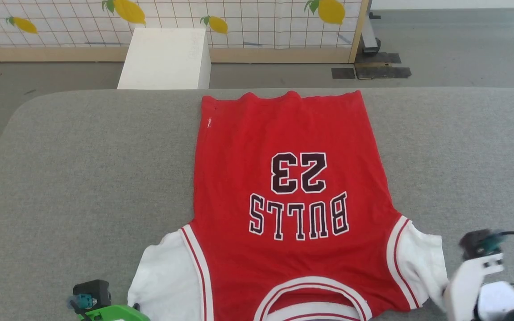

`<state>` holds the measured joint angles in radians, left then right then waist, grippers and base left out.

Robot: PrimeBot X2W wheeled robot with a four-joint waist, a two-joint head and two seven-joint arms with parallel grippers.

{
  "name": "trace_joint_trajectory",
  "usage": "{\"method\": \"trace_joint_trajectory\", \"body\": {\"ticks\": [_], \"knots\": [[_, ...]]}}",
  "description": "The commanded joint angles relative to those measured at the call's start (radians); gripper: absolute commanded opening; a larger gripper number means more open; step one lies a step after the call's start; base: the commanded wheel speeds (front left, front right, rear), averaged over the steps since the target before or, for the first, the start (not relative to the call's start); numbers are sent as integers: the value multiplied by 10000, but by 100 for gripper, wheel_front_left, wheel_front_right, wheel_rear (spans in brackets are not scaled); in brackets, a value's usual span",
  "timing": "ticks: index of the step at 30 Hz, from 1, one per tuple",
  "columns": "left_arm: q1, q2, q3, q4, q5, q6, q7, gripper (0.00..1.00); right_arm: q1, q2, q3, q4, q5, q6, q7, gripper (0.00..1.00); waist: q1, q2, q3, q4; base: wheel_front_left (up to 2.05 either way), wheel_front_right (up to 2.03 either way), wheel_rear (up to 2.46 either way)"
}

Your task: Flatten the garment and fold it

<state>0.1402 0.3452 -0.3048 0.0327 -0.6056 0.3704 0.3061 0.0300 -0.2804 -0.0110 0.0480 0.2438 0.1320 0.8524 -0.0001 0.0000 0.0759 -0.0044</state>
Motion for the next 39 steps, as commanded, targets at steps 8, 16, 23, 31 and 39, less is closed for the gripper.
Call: {"method": "trace_joint_trajectory", "body": {"ticks": [8,16,23,31,39], "knots": [[-222,-178,-20,130,-44,-114,-346,0,-298,-320,787,1287,436,-13,499,38,1,0,-53,107,0,0,0],[-172,-66,-50,-253,57,-7,-352,0,-601,57,-677,-242,1282,-13,-1622,100,1,0,-302,-50,0,0,0],[-163,43,-23,-719,112,65,-370,0,-1340,699,-1786,-1151,1425,-13,-4234,100,1,0,-256,-140,0,0,0],[-654,-68,-108,-1512,330,214,-478,0,-3680,576,-1673,334,1389,-13,-5438,100,1,0,886,270,0,0,0],[-1324,-598,-669,-2731,782,443,-607,0,-7172,-370,-1182,2366,925,-13,-5053,100,1,0,3058,1350,0,0,0]]}}
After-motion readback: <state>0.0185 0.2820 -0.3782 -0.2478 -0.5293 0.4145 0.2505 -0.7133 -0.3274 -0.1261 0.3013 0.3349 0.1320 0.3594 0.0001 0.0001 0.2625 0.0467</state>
